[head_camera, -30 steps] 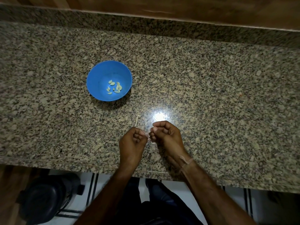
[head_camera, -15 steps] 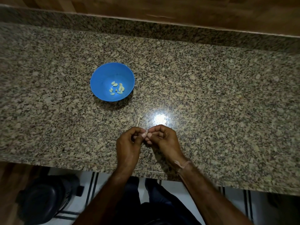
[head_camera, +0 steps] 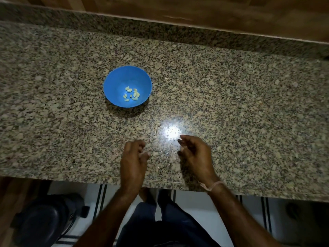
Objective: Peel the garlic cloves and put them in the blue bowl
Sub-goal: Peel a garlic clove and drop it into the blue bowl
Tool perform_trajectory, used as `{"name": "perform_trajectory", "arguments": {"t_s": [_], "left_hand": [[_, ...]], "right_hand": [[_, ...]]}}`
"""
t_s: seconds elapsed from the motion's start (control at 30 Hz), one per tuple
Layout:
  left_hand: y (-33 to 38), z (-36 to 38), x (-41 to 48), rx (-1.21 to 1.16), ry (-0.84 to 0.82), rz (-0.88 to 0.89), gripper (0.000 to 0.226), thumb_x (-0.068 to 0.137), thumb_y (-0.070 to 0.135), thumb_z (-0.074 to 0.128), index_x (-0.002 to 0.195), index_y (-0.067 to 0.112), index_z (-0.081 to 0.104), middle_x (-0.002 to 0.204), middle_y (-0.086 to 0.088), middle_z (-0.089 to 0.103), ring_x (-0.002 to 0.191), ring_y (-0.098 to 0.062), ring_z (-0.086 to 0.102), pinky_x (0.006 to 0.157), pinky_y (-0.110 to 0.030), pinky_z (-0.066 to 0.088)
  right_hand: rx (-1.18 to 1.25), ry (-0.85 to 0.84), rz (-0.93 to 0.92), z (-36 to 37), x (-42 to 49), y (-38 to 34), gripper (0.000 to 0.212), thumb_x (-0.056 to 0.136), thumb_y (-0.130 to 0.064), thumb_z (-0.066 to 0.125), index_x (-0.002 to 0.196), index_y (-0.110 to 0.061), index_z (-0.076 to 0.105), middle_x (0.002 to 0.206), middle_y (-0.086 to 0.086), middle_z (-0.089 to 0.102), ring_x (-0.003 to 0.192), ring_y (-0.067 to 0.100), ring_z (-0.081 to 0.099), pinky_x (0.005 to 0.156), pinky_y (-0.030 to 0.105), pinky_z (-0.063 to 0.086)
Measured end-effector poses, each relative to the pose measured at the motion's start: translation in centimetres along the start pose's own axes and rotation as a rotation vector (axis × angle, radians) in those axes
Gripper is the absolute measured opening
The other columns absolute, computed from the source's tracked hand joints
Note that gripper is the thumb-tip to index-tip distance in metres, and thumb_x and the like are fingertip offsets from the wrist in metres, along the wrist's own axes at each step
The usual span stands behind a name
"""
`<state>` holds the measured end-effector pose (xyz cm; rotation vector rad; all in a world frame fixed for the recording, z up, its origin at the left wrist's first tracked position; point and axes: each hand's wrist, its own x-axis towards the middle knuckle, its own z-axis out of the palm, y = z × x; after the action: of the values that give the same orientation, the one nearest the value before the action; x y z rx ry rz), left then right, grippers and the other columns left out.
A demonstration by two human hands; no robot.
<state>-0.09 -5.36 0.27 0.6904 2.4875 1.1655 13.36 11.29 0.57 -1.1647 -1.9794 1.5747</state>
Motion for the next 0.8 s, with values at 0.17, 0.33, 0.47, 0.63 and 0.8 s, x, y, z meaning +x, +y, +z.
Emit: {"name": "perform_trajectory", "arguments": {"t_s": [0.17,0.33,0.47,0.63,0.8], "left_hand": [[1.1,4.0,0.1,0.086,-0.207,0.161,0.05,0.092,0.02,0.078,0.137,0.015,0.058,0.125,0.001,0.052,0.105,-0.015,0.059,0.079,-0.034,0.056],[2.7,6.0,1.2,0.137,-0.178,0.265,0.035,0.088,0.007,0.079,0.12,0.013,0.066,0.11,0.0,0.056,0.098,-0.018,0.057,0.074,-0.011,0.035],[3.4,6.2,1.4,0.149,-0.118,0.238,0.02,0.086,-0.003,0.075,0.091,0.014,0.067,0.088,0.003,0.054,0.083,-0.011,0.048,0.065,-0.014,0.03],[4.2,6.7,1.6,0.303,-0.081,0.234,0.024,0.082,-0.007,0.073,0.075,0.012,0.06,0.073,0.002,0.048,0.073,-0.015,0.043,0.058,-0.027,0.024],[4.9,5.7,1.1,0.132,-0.014,0.109,0.027,0.09,-0.009,0.062,0.075,0.013,0.061,0.076,0.001,0.058,0.071,-0.003,0.051,0.06,-0.007,0.033]], "right_hand": [[-0.144,0.048,-0.04,-1.9,-2.6,1.3,0.035,0.098,0.004,0.066,0.129,-0.014,0.069,0.122,-0.002,0.066,0.112,0.002,0.067,0.089,0.015,0.056],[-0.234,0.084,-0.071,-1.5,-3.7,2.7,0.04,0.095,0.005,0.067,0.129,-0.014,0.07,0.119,-0.005,0.065,0.109,0.001,0.066,0.093,0.018,0.055],[-0.154,0.071,-0.056,-1.5,-3.2,2.7,0.036,0.098,0.002,0.065,0.13,-0.013,0.069,0.121,-0.002,0.065,0.106,0.006,0.067,0.092,0.023,0.057],[-0.126,0.01,-0.055,-2.2,-1.9,3.1,0.036,0.1,0.008,0.059,0.132,-0.006,0.067,0.118,0.005,0.06,0.103,0.015,0.067,0.088,0.024,0.061],[-0.232,-0.029,-0.113,-1.8,-0.2,2.5,0.014,0.105,-0.009,0.059,0.119,-0.012,0.061,0.102,-0.007,0.046,0.089,0.019,0.053,0.084,0.029,0.057]]}}
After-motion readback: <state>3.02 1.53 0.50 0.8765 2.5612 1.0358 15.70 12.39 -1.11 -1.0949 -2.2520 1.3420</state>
